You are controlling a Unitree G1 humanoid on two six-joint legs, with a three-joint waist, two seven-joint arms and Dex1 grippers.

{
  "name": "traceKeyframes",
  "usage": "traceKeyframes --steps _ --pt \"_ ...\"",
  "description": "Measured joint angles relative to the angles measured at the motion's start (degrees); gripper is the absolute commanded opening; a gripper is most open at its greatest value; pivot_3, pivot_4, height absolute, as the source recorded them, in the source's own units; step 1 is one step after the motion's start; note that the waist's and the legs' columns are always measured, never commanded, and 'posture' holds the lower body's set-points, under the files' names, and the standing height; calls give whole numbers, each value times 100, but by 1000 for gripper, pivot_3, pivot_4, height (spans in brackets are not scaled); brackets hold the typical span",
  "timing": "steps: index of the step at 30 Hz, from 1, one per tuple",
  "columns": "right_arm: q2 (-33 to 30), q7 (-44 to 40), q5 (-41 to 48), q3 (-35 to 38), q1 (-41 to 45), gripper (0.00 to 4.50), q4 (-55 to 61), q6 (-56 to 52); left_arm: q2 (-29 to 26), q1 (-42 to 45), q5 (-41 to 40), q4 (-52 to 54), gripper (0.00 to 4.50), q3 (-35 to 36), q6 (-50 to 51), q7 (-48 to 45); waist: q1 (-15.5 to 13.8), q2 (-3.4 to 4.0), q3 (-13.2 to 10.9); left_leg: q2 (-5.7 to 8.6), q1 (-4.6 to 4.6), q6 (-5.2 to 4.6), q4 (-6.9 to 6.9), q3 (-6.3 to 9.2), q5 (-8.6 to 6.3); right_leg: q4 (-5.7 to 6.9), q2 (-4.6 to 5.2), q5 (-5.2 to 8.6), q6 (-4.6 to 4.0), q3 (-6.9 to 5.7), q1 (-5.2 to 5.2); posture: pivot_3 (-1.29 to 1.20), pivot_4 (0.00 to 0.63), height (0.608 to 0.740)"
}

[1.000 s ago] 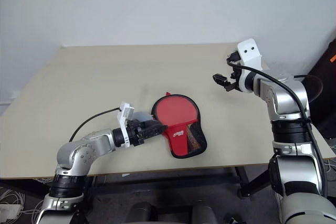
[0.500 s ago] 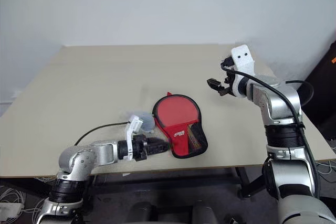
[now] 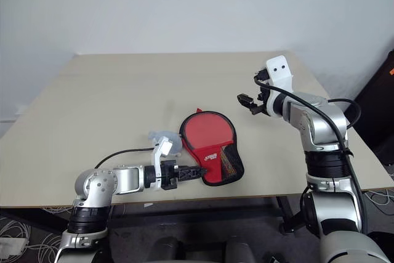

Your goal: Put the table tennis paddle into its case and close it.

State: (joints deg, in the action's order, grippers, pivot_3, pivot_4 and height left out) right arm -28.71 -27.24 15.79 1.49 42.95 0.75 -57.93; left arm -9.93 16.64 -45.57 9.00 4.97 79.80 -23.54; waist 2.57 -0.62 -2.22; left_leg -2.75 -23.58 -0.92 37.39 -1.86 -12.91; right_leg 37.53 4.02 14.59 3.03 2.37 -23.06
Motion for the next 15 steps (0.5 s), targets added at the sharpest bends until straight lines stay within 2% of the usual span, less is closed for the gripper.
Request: traceKeyframes --steps 15 --pt "138 215 114 52 -104 4500 287 -212 1184 481 7 -751 4167 1010 521 931 -68 7 5 33 7 -3 34 71 -2 -15 -2 9 12 -22 62 0 0 740"
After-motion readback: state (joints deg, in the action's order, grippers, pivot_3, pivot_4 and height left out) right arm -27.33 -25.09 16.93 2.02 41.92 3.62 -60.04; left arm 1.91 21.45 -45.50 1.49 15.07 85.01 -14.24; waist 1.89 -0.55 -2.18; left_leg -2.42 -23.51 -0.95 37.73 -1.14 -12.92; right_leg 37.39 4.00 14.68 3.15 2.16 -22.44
